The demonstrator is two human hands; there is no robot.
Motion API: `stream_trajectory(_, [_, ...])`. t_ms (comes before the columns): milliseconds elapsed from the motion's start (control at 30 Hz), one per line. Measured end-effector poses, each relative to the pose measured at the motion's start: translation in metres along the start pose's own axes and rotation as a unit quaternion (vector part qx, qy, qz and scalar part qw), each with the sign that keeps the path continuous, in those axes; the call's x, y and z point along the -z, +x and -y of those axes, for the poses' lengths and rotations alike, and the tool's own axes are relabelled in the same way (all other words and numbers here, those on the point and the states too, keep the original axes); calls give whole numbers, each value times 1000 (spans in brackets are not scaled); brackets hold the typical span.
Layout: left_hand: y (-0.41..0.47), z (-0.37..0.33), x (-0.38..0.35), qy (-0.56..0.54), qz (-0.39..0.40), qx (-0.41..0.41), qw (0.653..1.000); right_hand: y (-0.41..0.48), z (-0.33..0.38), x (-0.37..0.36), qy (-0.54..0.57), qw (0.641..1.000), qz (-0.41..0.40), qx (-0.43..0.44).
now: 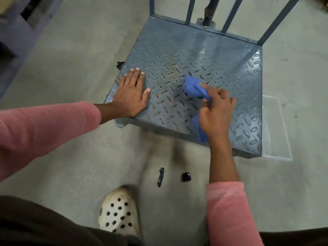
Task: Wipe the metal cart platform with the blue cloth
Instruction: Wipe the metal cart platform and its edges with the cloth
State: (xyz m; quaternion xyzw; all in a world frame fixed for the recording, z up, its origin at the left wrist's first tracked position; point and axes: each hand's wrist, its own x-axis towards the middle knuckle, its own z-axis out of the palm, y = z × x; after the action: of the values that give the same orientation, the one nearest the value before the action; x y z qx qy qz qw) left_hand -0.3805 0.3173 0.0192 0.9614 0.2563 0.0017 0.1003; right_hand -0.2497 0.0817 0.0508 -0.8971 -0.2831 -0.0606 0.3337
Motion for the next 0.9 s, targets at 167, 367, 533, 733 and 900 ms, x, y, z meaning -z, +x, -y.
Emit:
stream_trajectory(167, [1, 4, 2, 2, 10, -13, 1000, -16, 8, -29, -122, 988, 45, -80])
stream_trajectory(367, [-11, 25, 2, 13, 11, -54, 998, -34, 62, -51, 20, 994, 98, 44])
stream_trajectory(533, [-36, 41, -6, 6, -34, -62, 997, 40, 4, -48, -93, 995, 29, -10])
stream_trajectory(733, [-63, 46, -18, -42, -107, -45, 992, 72, 8, -80, -132, 989, 53, -39])
stream_trajectory(900, [-79, 47, -23, -45, -126, -33, 990, 82, 41, -100, -112, 990, 82, -10])
